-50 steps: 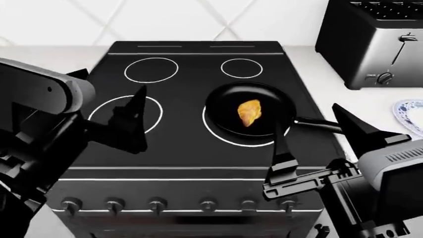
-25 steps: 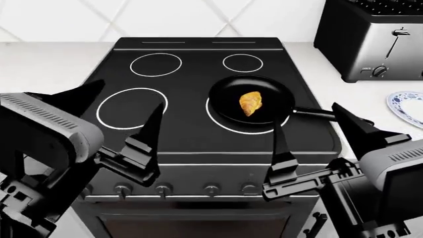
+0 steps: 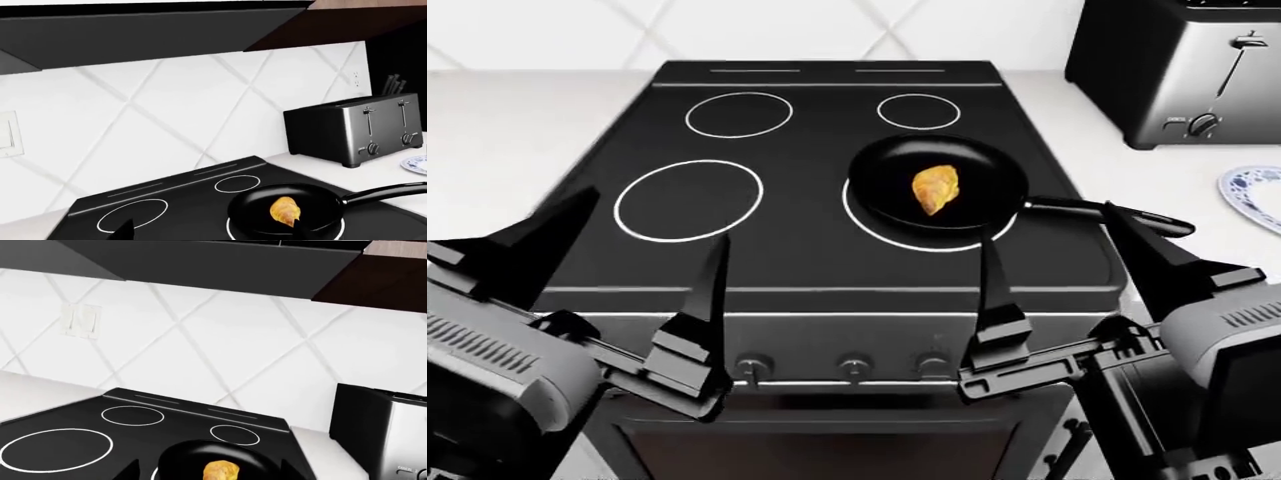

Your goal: Pick the croissant and place it on the pan. Then turn on the stove to warm the croissant.

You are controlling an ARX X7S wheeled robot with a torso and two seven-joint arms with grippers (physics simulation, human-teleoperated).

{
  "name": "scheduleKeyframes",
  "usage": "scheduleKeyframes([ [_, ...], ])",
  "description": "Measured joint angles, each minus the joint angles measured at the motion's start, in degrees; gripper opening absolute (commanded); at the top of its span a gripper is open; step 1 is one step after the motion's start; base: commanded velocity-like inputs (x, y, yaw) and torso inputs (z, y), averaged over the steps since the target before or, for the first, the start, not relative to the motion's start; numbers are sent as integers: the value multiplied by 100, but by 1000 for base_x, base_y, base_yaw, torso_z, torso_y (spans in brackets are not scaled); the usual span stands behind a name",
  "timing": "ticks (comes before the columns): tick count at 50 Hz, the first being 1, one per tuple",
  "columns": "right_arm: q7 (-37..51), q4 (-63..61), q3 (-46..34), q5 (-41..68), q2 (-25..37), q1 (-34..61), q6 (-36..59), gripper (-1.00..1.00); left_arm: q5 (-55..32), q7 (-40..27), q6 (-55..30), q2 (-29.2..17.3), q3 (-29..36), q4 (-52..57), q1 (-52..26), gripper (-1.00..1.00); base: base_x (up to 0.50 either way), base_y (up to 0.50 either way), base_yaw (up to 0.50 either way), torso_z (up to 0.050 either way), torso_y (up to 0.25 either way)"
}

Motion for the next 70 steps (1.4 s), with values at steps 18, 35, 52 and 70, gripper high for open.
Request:
scheduleKeyframes([
  [18, 18, 2, -143, -115, 69, -1, -89, 100, 258, -369, 881, -618, 814, 35, 0, 100, 0, 149, 0, -50, 0],
  [35, 22, 9, -272, -173, 125, -17, -239, 100, 373, -513, 1202, -879, 1213, 4, -100, 100, 0, 203, 0, -50, 0],
  [52, 37, 37, -343, -181, 178, -34, -384, 100, 394, -581, 1348, -1000, 1430, -11, -199, 100, 0, 0, 0, -50, 0],
  [70, 178, 21, -492, -211, 142, 55, -307, 100, 481, -563, 1531, -1016, 1578, -101, -155, 100, 0, 0, 0, -50, 0],
])
